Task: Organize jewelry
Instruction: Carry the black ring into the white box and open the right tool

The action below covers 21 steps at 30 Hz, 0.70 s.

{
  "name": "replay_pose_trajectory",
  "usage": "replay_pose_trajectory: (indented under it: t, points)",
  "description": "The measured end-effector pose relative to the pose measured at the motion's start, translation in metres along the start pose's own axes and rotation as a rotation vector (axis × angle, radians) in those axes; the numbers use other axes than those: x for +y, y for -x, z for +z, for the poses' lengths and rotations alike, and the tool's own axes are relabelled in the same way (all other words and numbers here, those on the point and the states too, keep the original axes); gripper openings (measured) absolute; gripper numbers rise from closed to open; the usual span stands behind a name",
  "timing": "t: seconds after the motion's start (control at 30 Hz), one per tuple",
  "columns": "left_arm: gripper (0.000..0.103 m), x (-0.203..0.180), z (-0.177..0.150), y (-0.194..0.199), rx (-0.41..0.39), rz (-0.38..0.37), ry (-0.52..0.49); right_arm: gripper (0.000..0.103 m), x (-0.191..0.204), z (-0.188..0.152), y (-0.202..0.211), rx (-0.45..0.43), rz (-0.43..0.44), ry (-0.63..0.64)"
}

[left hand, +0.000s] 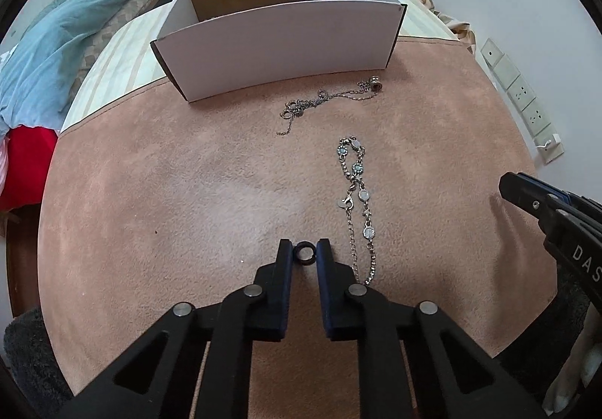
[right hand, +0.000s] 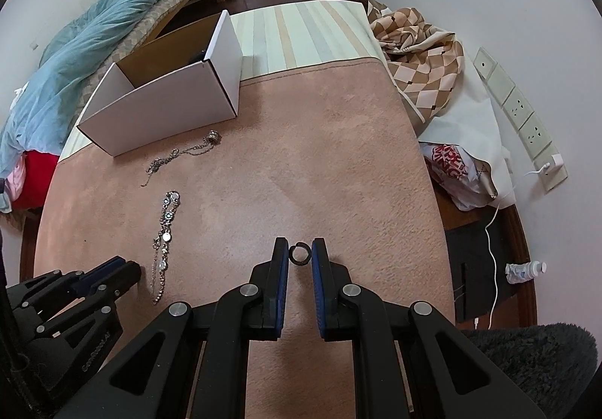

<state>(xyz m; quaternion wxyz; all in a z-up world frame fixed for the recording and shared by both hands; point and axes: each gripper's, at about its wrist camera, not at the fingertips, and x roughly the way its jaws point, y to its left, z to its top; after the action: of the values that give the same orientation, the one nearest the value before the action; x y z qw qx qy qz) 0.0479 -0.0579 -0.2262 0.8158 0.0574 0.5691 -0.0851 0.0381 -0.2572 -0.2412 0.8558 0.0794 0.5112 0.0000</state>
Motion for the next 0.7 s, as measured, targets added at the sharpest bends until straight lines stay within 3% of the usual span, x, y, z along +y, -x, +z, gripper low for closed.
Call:
replay_pose_trajectory:
  t: [0.2,0.37,0.53,0.7]
  points:
    - [0.010,0.005,0.004,0.014,-0.027,-0.015,0.015,0.013,0.005,0.005,0.013,-0.023,0.028,-0.001]
    - [0.010,0.023,0.033,0.050,-0.082,-0.068,0.059,0.013,0.018,0.027,0.030,-0.052,0.093,-0.003]
    - [0.010,0.053,0.092,0.078,-0.144,-0.114,0.096,0.013,0.049,0.086,0.042,-0.101,0.190,0.026]
    - [0.010,0.082,0.147,0.070,-0.132,-0.117,0.107,0.013,0.081,0.152,0.023,-0.089,0.252,0.062]
